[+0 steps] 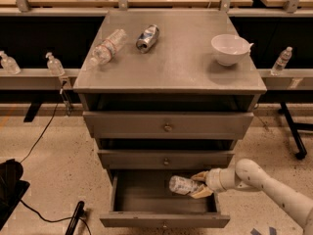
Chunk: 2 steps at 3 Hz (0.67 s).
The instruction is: Place blue plastic bottle into bottom drawer
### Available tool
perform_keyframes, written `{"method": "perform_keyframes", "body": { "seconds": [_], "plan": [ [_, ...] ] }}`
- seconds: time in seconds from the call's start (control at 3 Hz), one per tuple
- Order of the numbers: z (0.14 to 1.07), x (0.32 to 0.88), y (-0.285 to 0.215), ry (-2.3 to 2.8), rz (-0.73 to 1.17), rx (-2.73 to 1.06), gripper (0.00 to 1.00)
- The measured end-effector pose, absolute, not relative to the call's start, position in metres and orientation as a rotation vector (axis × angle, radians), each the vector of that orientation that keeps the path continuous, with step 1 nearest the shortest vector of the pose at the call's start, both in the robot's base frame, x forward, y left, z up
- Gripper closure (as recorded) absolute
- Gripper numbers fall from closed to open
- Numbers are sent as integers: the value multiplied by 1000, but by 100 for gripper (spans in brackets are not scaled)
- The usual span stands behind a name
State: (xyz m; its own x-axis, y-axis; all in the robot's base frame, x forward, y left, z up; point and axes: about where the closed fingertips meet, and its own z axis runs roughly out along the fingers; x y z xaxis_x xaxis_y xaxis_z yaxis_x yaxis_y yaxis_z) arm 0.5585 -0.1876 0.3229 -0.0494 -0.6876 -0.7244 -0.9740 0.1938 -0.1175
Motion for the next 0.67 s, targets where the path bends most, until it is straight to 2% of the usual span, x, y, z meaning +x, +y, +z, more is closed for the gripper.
{"method": "perform_keyframes", "body": {
  "seconds": [0.33, 0.67],
  "plan": [
    [291, 559, -200, 1802, 474, -1583, 100],
    [265, 570, -211, 1834, 354, -1443, 100]
  ]
}}
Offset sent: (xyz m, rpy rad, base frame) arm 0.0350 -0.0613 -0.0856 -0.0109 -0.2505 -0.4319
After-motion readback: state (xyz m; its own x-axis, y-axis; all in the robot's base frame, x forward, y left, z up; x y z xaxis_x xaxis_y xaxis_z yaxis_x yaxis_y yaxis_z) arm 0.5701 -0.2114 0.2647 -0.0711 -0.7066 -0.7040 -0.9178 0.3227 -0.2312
